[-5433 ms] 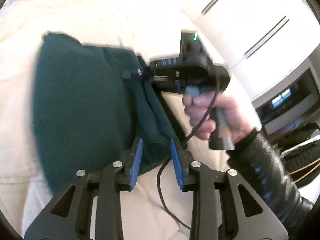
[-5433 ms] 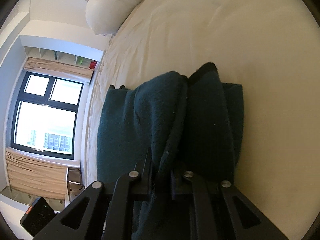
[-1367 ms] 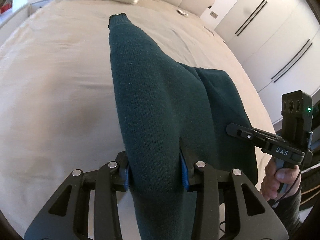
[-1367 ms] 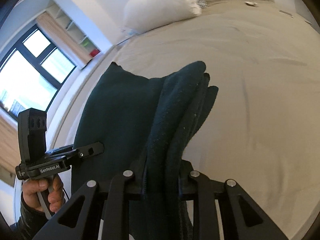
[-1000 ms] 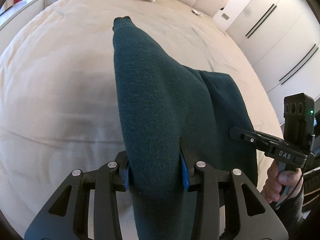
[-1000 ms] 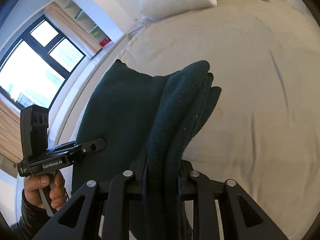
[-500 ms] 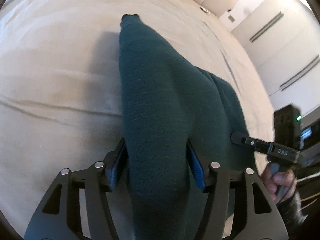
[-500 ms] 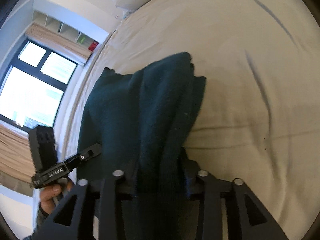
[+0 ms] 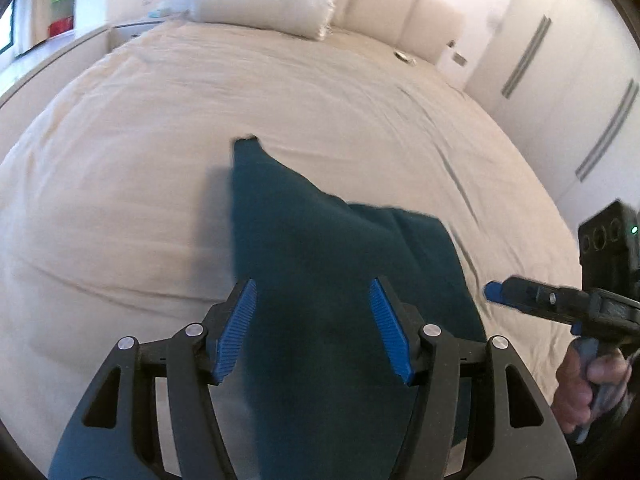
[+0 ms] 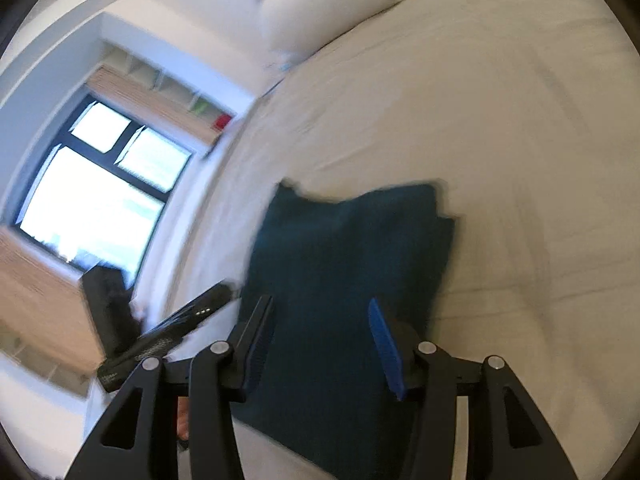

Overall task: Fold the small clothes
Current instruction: 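Release the folded sweater with both tools and lift them away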

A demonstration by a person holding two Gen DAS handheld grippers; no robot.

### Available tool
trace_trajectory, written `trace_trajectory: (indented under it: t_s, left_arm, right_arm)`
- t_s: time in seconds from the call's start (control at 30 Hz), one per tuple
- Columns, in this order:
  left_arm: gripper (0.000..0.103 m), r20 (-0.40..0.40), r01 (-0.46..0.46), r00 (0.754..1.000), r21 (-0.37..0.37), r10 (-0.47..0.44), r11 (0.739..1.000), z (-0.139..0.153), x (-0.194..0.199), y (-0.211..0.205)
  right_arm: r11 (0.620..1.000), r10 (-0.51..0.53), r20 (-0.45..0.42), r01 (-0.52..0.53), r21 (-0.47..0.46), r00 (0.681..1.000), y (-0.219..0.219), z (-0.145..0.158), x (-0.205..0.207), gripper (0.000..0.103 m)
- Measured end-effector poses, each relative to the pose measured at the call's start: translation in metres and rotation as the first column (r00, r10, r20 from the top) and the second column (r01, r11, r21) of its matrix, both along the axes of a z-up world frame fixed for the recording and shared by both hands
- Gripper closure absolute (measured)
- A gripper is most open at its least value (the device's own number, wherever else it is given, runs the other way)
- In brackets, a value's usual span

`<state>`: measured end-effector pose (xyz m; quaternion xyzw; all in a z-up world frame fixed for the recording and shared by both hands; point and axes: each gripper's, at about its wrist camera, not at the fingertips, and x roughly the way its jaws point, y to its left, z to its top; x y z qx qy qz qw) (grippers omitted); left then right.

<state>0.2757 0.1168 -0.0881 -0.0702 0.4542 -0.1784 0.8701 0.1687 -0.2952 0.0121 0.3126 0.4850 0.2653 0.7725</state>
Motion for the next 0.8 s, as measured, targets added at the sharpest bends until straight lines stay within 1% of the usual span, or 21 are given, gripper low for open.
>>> trace_trajectory:
  t_s: [0.07,0.1,0.13,0.17,0.2,0.27,0.37,0.4,0.43,0.5,0.57,0.6,0.63,0.67,0.7,0.73,0.77,0.8]
  left_arm:
    - [0.044,-0.004,0.002,1.0,0.021,-0.002,1.0,-0.014,0.001,-0.007]
    - [0.043,-0.001,0.002,1.0,0.043,-0.002,0.999,-0.023,0.002,-0.009]
    - [0.043,0.0,0.001,1.0,0.054,-0.001,0.999,-0.028,0.003,-0.01]
    - [0.043,0.002,-0.002,1.0,0.049,0.002,0.999,-0.031,0.004,-0.01]
    - [0.043,0.004,-0.003,1.0,0.045,0.003,0.999,-0.034,0.011,-0.016]
    - [0.042,0.009,0.002,1.0,0.05,-0.003,0.999,-0.04,0.018,-0.019]
    - [0.04,0.026,0.008,1.0,0.089,-0.01,0.996,-0.047,0.016,-0.019]
    - [0.04,0.033,0.002,0.999,0.097,-0.005,0.995,-0.049,0.014,-0.018]
    - [0.04,0.037,-0.005,0.999,0.097,0.001,0.995,-0.05,0.013,-0.018]
    - [0.04,0.042,-0.025,0.999,0.093,0.021,0.995,-0.05,0.011,-0.015]
    - [0.04,0.046,-0.071,0.997,0.06,0.069,0.996,-0.04,0.003,-0.007]
    - [0.04,0.063,-0.093,0.994,0.044,0.09,0.995,-0.032,-0.004,-0.002]
    - [0.04,0.1,-0.112,0.989,0.043,0.107,0.993,-0.021,-0.012,0.0]
    - [0.039,0.149,-0.128,0.982,0.052,0.119,0.99,-0.009,-0.022,0.002]
    - [0.033,0.238,-0.156,0.962,0.075,0.134,0.985,0.01,-0.038,0.002]
    - [0.027,0.293,-0.178,0.945,0.088,0.146,0.98,0.022,-0.05,0.001]
    - [0.017,0.367,-0.212,0.916,0.095,0.164,0.973,0.04,-0.067,0.001]
    - [0.007,0.432,-0.241,0.884,0.09,0.18,0.966,0.056,-0.083,0.001]
  right_arm:
    - [0.999,0.028,-0.039,-0.029,-0.015,0.999,0.01,-0.02,-0.002,0.05]
    - [0.999,0.029,-0.061,-0.03,-0.014,0.998,0.01,-0.031,-0.003,0.051]
    - [1.0,0.02,-0.074,-0.019,0.009,0.997,0.006,-0.042,-0.004,0.054]
    - [0.999,0.013,-0.074,-0.01,0.041,0.997,0.0,-0.049,-0.005,0.058]
    - [0.996,0.003,-0.074,0.004,0.092,0.997,-0.009,-0.057,-0.006,0.064]
    - [0.985,-0.023,-0.089,0.038,0.168,0.996,-0.02,-0.066,-0.007,0.072]
    - [0.974,-0.069,-0.085,0.086,0.21,0.994,-0.042,-0.07,-0.019,0.073]
    - [0.972,-0.087,-0.083,0.103,0.212,0.993,-0.048,-0.068,-0.025,0.073]
    - [0.976,-0.106,-0.074,0.118,0.183,0.992,-0.054,-0.062,-0.031,0.073]
    - [0.984,-0.152,-0.048,0.156,0.091,0.987,-0.062,-0.05,-0.037,0.055]
    - [0.982,-0.182,-0.015,0.182,0.043,0.983,-0.072,-0.034,-0.05,0.055]
    - [0.98,-0.197,0.029,0.197,0.006,0.98,-0.076,-0.02,-0.06,0.055]
    - [0.978,-0.206,0.065,0.208,-0.024,0.976,-0.08,-0.01,-0.065,0.055]
    - [0.972,-0.218,0.123,0.227,-0.068,0.968,-0.081,0.006,-0.075,0.053]
    - [0.965,-0.226,0.167,0.243,-0.094,0.96,-0.08,0.019,-0.081,0.048]
    - [0.955,-0.236,0.226,0.268,-0.124,0.945,-0.079,0.035,-0.09,0.046]
    - [0.943,-0.248,0.287,0.298,-0.148,0.925,-0.079,0.051,-0.099,0.039]
    - [0.928,-0.261,0.347,0.333,-0.167,0.901,-0.078,0.067,-0.108,0.028]
